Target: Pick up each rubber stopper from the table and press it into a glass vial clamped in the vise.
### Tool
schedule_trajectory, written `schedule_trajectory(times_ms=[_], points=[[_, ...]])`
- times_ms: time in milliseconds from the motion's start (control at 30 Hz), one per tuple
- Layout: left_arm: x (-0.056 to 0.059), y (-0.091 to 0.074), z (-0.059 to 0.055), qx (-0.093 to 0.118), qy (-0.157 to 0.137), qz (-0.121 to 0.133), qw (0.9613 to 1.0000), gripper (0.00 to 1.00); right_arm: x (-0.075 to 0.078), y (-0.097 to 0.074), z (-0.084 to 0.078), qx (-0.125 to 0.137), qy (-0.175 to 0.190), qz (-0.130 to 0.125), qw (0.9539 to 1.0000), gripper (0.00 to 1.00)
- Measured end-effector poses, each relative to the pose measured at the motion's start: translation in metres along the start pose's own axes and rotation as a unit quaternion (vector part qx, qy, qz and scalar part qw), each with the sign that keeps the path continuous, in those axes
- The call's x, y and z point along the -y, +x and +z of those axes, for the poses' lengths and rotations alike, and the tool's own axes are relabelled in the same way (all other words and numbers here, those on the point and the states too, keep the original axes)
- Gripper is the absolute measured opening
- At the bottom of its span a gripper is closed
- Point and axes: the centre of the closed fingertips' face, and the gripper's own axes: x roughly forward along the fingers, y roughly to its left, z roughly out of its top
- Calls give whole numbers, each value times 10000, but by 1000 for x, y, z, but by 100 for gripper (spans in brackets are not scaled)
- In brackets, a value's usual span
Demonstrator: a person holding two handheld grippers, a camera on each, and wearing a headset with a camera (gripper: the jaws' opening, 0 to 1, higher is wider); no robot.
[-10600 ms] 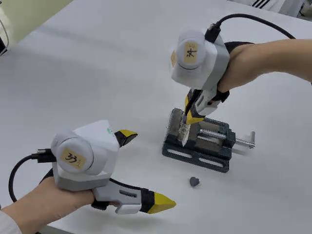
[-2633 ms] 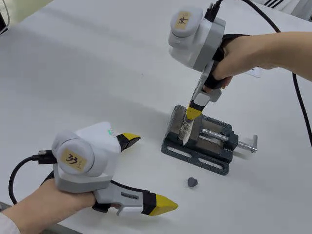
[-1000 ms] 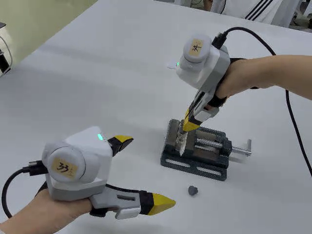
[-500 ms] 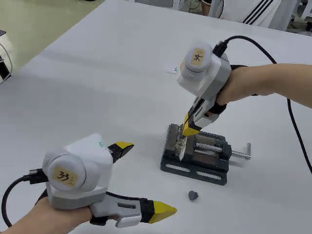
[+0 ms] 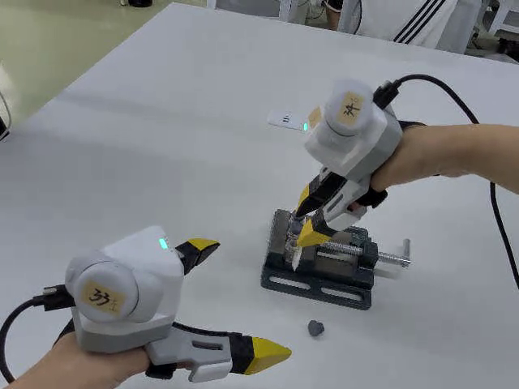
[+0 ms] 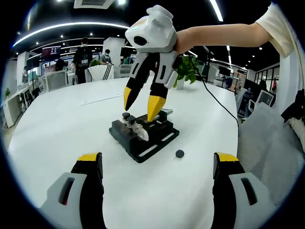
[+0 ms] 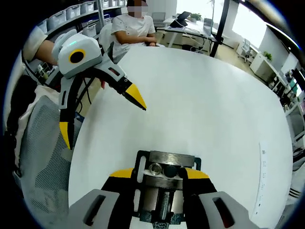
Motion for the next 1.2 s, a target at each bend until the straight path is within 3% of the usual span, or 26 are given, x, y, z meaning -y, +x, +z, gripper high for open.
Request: schedule_trajectory(times_ms=[133, 267, 600, 900, 1200], points=[[1, -1, 2, -2, 50, -16, 10000, 96, -9, -5, -3, 219, 35, -173, 9996, 50], [3, -2, 1, -25, 103, -36, 9999, 96, -19, -9, -10, 386, 102, -269, 9988, 56], [8, 0, 5, -59, 262, -117, 9996, 96, -51, -17, -32, 535, 386, -363, 9972, 53], [15, 0, 3, -111, 315, -196, 9992, 96, -69, -14, -45, 623, 577, -379, 9957, 51], [19, 0, 2, -122, 318, -204, 9992, 95, -85, -1, -50, 511, 373, -212, 9978, 46]])
